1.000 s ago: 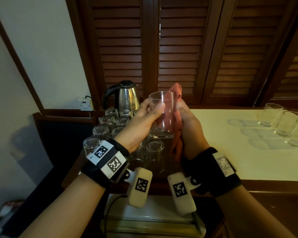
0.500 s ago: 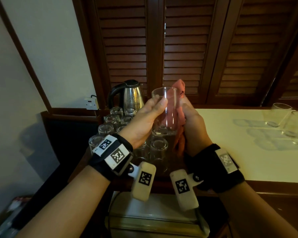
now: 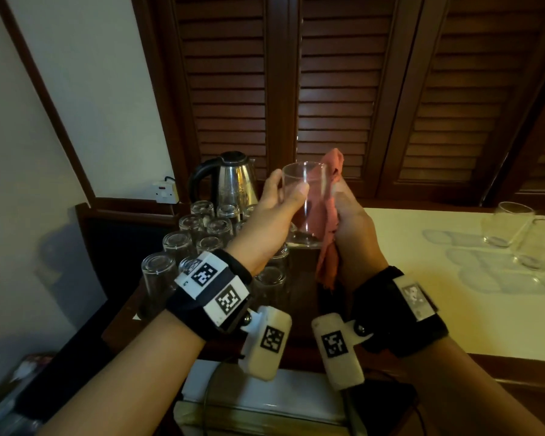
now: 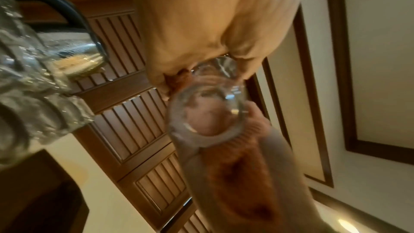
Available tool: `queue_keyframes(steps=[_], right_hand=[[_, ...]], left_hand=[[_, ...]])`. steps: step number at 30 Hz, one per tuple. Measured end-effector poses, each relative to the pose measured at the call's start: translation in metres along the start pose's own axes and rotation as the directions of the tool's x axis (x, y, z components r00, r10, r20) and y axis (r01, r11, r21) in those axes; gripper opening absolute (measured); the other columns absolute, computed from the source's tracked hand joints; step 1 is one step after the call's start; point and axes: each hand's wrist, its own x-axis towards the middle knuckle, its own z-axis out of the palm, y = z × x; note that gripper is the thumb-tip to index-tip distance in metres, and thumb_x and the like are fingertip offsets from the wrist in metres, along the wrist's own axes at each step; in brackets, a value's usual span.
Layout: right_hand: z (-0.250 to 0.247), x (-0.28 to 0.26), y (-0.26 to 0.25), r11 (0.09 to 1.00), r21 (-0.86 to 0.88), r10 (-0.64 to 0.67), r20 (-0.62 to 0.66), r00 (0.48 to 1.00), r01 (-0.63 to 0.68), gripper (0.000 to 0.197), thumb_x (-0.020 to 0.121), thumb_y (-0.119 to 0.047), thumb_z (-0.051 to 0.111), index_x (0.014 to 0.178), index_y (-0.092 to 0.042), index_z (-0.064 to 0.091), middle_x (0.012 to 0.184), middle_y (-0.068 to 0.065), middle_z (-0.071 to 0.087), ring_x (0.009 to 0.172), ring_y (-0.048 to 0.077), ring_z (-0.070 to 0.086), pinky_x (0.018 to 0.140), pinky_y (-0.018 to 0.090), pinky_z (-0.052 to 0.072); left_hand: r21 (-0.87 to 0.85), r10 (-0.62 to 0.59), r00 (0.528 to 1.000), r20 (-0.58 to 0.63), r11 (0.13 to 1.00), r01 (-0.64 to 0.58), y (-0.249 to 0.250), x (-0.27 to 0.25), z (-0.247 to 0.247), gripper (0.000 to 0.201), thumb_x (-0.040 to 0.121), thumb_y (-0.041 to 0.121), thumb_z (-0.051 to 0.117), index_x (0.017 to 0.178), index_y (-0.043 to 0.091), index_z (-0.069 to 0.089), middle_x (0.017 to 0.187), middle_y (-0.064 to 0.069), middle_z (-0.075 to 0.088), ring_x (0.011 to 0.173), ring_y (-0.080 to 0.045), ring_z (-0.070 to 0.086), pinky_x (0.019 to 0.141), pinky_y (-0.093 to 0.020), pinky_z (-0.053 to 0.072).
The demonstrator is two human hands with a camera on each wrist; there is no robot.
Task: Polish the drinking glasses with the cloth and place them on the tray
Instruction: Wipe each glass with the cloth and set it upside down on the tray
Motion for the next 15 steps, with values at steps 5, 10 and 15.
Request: queue_keyframes(steps=[5, 10, 15], right_hand=[[-0.019, 0.001, -0.001, 0.987, -0.145, -0.072, 0.018, 0.997, 0.074, 0.047, 0.106, -0.044, 0.035, 0.152, -0.033, 0.039, 0.142, 0.005, 0.059, 0.129, 0.022, 0.058, 0.106, 0.05, 0.048], [-0.047, -0.005, -0.01, 0.966, 0.174, 0.18, 0.07, 0.981, -0.19, 0.051, 0.103, -0.046, 0.042, 0.138, -0.013, 0.056, 0.128, 0.018, 0.067, 0.117, 0.033, 0.066, 0.089, 0.046, 0.057], [-0.052, 0.009, -0.003, 0.989, -0.133, -0.067, 0.002, 0.998, 0.066, 0.046, 0.109, -0.037, 0.031, 0.153, -0.027, 0.038, 0.138, 0.003, 0.063, 0.127, 0.022, 0.06, 0.104, 0.047, 0.049]], left_hand=[[0.075, 0.06, 0.995, -0.082, 0.996, -0.054, -0.006, 0.011, 0.029, 0.062, 0.098, 0.043, 0.054, 0.152, 0.025, 0.028, 0.115, 0.017, 0.058, 0.098, 0.004, 0.058, 0.079, -0.016, 0.048], [-0.1, -0.024, 0.999, 0.023, 0.995, 0.026, -0.015, 0.017, 0.036, 0.063, 0.09, 0.06, 0.053, 0.138, 0.019, 0.053, 0.124, -0.007, 0.068, 0.11, -0.017, 0.069, 0.093, -0.036, 0.056], [-0.039, -0.041, 0.995, -0.096, 0.999, 0.037, -0.017, 0.024, 0.054, 0.051, 0.102, 0.038, 0.047, 0.149, 0.023, 0.036, 0.122, 0.009, 0.062, 0.12, -0.011, 0.057, 0.096, -0.027, 0.046]])
